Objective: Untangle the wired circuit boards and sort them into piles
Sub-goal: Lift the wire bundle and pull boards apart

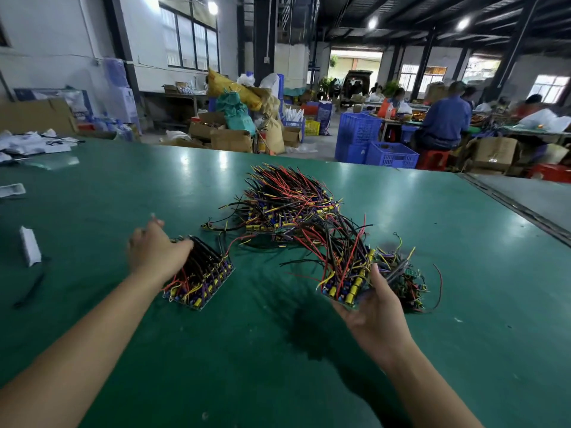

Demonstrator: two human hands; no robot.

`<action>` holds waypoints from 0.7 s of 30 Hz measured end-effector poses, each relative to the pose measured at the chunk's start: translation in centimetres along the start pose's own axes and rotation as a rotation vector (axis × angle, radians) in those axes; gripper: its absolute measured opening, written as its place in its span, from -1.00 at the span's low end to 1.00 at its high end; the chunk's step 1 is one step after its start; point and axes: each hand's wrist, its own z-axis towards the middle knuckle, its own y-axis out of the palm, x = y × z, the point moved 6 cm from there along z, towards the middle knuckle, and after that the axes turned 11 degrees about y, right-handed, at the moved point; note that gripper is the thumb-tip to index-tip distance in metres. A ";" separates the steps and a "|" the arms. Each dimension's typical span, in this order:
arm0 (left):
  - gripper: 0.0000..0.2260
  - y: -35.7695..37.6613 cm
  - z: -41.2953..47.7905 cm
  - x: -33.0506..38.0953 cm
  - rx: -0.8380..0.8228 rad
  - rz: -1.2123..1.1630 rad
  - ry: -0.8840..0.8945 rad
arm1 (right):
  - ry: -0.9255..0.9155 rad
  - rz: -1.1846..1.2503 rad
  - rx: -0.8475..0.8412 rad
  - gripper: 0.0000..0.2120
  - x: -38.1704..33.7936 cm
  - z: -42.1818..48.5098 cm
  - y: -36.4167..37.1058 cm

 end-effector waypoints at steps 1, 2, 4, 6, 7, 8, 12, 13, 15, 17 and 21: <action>-0.39 -0.2 -0.9 1.6 0.036 0.151 0.128 | 0.003 -0.005 -0.005 -0.56 0.0 0.1 0.0; -0.37 -0.1 -1.7 3.1 0.067 0.266 0.244 | 0.005 -0.009 -0.009 -0.53 0.0 0.1 0.0; -0.28 0.7 -3.3 5.2 0.084 0.390 0.354 | 0.007 -0.013 -0.015 -0.47 0.0 0.1 0.0; -0.17 2.0 -4.2 6.0 0.062 0.380 0.334 | 0.008 -0.016 -0.021 -0.45 0.0 0.1 -0.1; -0.14 2.4 -4.4 6.1 0.064 0.333 0.298 | 0.006 -0.021 -0.026 -0.45 0.0 0.1 -0.1; -0.13 2.6 -4.6 6.2 0.074 0.281 0.269 | 0.002 -0.028 -0.030 -0.47 0.0 0.2 -0.1; -0.17 5.0 -5.1 7.0 -0.050 0.142 0.361 | -0.018 -0.053 -0.025 -0.65 0.0 0.3 -0.1; -0.19 6.0 -5.3 7.1 -0.135 0.135 0.401 | -0.020 -0.054 -0.026 -0.70 0.1 0.3 -0.1; -0.21 7.7 -5.5 6.8 -0.280 0.176 0.440 | -0.023 -0.060 -0.045 -0.74 0.1 0.3 0.0; -0.24 8.8 -5.5 6.7 -0.348 0.237 0.444 | -0.026 -0.065 -0.076 -0.73 0.1 0.3 0.1; -0.25 9.1 -6.4 7.6 -0.243 0.263 0.454 | -0.047 -0.073 -0.148 -0.73 0.1 0.1 0.4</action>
